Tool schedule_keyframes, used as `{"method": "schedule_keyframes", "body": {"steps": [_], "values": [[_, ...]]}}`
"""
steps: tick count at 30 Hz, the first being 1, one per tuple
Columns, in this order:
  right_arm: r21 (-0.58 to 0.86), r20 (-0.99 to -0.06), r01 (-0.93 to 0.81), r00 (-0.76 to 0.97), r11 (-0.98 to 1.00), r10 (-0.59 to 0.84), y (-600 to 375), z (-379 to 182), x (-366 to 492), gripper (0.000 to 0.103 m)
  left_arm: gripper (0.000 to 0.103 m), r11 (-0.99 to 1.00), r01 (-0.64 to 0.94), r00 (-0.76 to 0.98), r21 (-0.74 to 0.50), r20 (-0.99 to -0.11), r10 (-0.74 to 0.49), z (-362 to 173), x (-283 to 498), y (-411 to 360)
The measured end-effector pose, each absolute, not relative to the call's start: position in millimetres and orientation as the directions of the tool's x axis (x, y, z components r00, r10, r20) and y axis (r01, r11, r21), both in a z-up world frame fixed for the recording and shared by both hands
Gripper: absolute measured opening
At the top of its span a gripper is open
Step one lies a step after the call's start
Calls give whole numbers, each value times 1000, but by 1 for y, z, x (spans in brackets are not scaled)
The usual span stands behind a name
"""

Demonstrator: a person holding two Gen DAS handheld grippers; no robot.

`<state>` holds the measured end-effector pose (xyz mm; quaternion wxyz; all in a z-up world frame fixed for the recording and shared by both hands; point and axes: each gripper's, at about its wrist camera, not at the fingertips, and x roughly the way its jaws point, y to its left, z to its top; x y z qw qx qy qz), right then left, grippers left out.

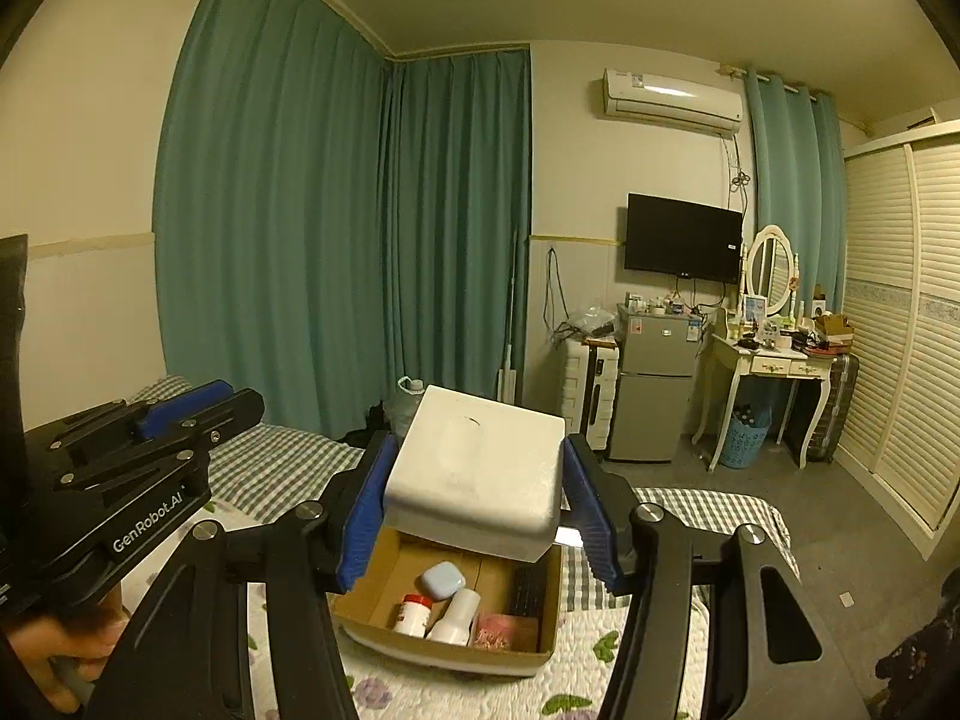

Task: Organize rigid objects
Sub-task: 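Lift the white block with the right tool and carry it over the box, then open the right tool to drop the white block into the box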

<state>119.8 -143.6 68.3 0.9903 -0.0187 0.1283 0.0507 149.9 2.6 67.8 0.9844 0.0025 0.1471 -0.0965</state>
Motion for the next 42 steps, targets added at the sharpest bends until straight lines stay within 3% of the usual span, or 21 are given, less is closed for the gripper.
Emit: {"method": "schedule_keyframes", "body": {"steps": [8, 24, 32, 42], "values": [[-18, -324, -119, 940, 993, 107, -151, 25, 189, 56, 22, 984, 172, 915, -37, -365, -173, 16, 210, -1], [-31, -574, -130, 814, 991, 89, -162, -120, 309, 55, 22, 980, 201, 824, -3, -540, -170, -101, 295, -26], [-17, -693, -133, 716, 991, 84, -164, -173, 330, 56, 22, 965, 261, 779, 6, -592, -207, -120, 301, -39], [-53, -666, -139, 743, 989, 69, -163, -159, 322, 54, 23, 978, 207, 772, -12, -612, -171, -106, 298, -30]]}}
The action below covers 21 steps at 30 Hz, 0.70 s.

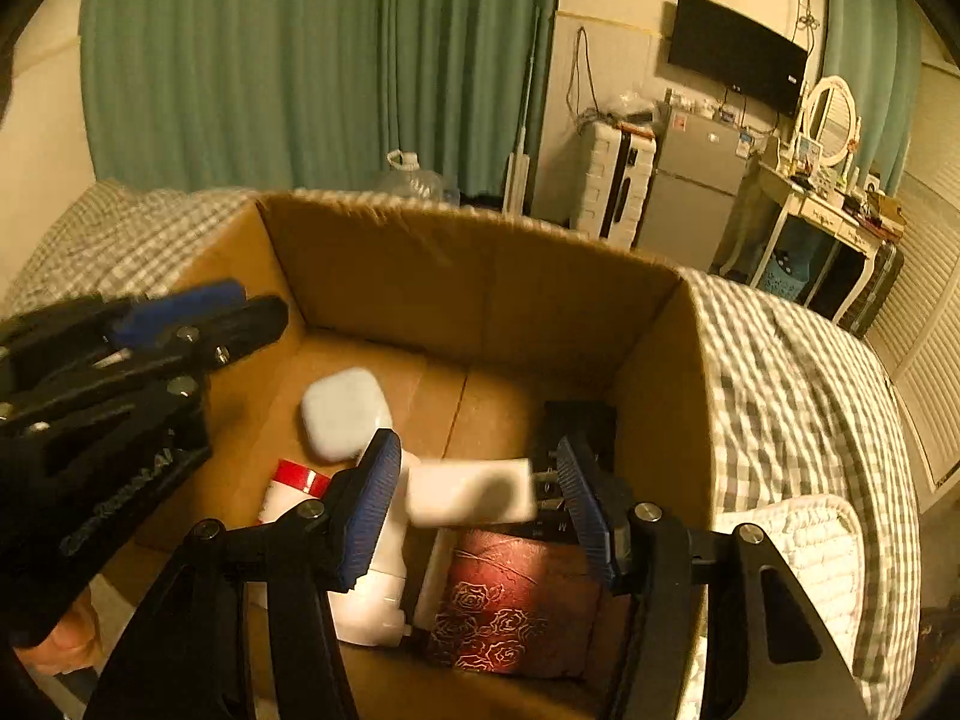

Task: Organize rigid objects
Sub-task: 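Open the right tool to drop the white block into the box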

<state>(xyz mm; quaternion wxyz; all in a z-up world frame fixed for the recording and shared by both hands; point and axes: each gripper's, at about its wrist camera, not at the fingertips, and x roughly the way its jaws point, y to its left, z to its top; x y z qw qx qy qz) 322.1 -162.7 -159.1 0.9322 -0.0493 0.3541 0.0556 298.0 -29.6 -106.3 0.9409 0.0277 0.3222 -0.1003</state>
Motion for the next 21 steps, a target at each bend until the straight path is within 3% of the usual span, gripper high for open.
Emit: {"method": "schedule_keyframes", "body": {"steps": [5, 7, 9, 21], "values": [[-51, -614, -124, 787, 991, 66, -165, -124, 302, 56, 24, 982, 186, 810, -25, -562, -168, -65, 278, -20], [-53, -581, -114, 811, 992, 62, -165, -102, 289, 61, 32, 983, 180, 829, -39, -532, -173, -41, 267, -15], [-51, -536, -101, 842, 994, 58, -168, -77, 275, 64, 49, 984, 174, 851, -44, -496, -173, -18, 255, -11], [-33, -330, -77, 942, 996, 62, -163, 53, 179, 88, 60, 988, 157, 932, -3, -330, -150, 94, 157, 15]]}}
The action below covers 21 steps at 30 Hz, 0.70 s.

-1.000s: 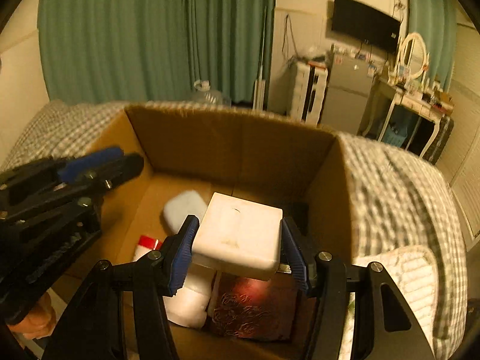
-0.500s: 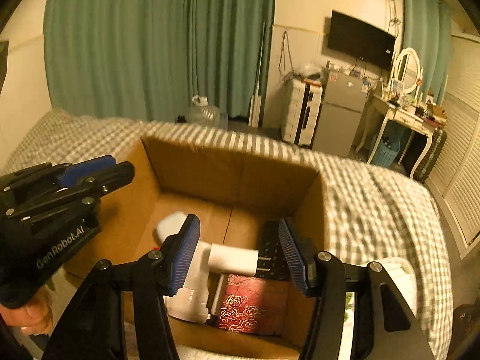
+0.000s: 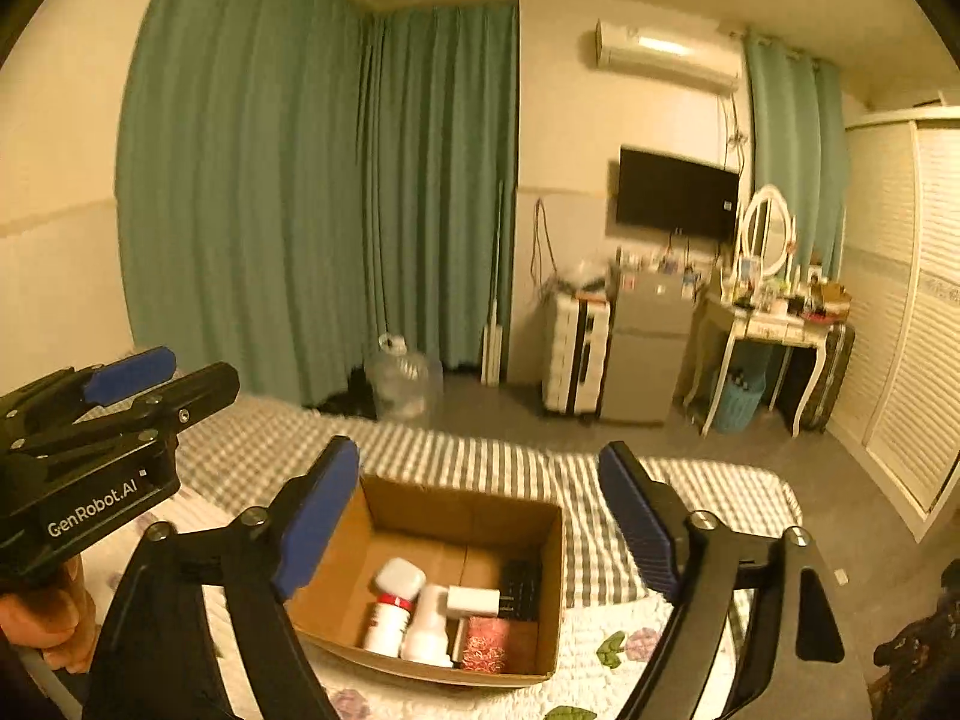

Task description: Organize rigid objects

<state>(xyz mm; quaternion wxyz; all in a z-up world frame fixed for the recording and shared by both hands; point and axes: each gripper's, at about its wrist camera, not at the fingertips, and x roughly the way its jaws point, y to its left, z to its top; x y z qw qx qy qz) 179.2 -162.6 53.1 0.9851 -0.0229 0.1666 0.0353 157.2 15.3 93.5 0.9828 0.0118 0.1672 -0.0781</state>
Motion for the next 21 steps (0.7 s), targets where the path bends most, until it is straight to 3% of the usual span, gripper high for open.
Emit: {"method": "schedule_keyframes", "body": {"steps": [8, 21], "values": [[-41, -241, -54, 970, 998, 43, -158, 92, 100, 103, 63, 991, 130, 946, -38, -295, -135, 117, 101, 50], [-39, -186, -36, 982, 999, 28, -152, 79, 31, 103, 65, 988, 151, 951, -19, -269, -151, 72, 52, 53]]}}
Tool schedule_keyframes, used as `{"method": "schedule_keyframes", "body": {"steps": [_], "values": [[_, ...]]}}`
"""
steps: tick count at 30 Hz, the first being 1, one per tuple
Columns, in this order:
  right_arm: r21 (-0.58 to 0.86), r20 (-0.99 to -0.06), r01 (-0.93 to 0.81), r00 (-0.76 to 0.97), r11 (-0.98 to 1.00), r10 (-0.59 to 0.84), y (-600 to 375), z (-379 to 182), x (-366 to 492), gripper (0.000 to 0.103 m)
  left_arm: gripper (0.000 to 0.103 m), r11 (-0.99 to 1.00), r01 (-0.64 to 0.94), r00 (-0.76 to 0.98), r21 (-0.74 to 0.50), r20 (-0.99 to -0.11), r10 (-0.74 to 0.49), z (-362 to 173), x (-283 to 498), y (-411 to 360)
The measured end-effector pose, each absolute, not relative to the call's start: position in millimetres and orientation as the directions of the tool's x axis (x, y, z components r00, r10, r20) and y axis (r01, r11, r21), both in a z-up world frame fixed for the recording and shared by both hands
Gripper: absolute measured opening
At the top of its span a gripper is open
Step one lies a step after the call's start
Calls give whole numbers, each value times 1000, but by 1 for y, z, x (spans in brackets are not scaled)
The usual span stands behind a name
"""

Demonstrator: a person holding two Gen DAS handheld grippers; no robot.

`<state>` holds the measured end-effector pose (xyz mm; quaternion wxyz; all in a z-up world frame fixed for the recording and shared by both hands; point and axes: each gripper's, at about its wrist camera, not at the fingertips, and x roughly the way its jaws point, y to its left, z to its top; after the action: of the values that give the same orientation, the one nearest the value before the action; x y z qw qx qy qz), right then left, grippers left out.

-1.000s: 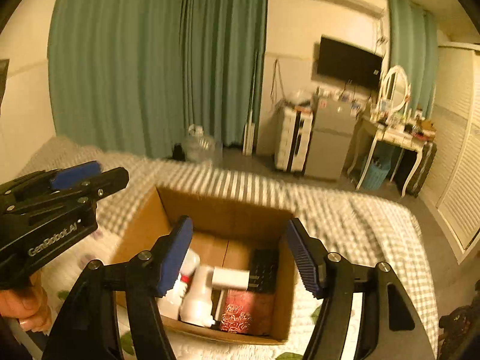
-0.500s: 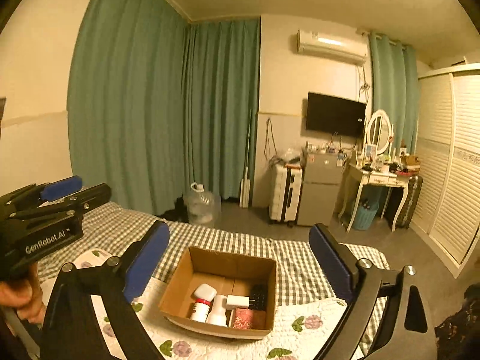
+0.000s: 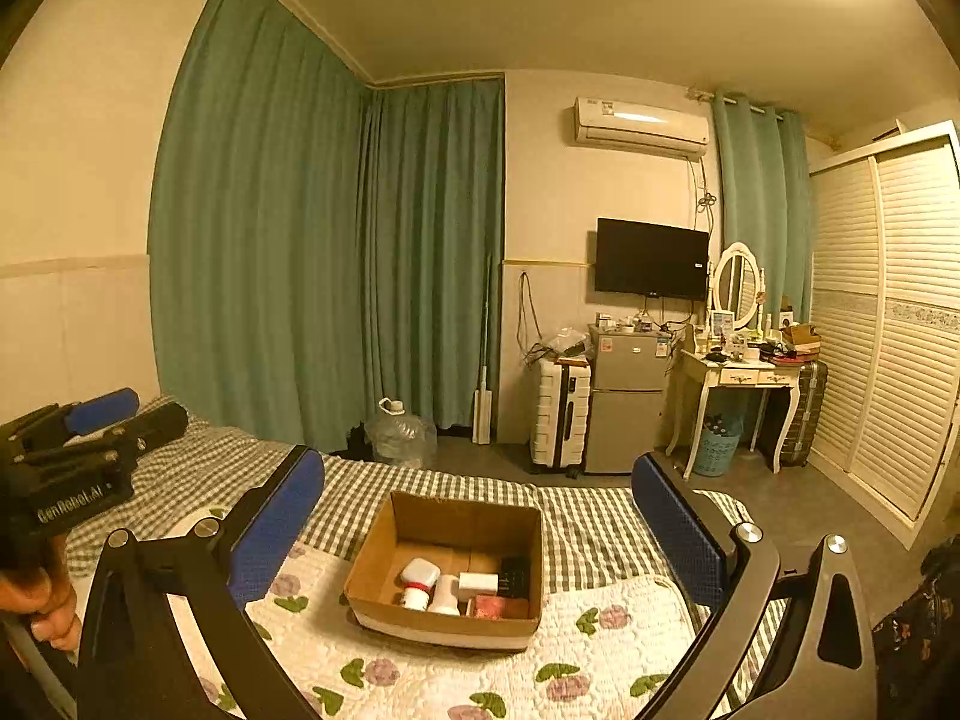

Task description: Organize rigid objects

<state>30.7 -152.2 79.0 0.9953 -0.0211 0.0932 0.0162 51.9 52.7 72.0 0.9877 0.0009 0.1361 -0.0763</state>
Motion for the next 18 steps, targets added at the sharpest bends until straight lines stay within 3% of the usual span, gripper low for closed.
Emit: {"method": "schedule_keyframes", "body": {"steps": [8, 18], "values": [[-93, -193, -5, 981, 996, -13, -142, 33, 31, 103, 65, 988, 152, 949, 27, -282, -138, 35, 60, 44], [-26, -309, 24, 950, 999, -31, -165, -21, 64, 103, 65, 987, 157, 933, 19, -331, -142, 6, 77, 46]]}}
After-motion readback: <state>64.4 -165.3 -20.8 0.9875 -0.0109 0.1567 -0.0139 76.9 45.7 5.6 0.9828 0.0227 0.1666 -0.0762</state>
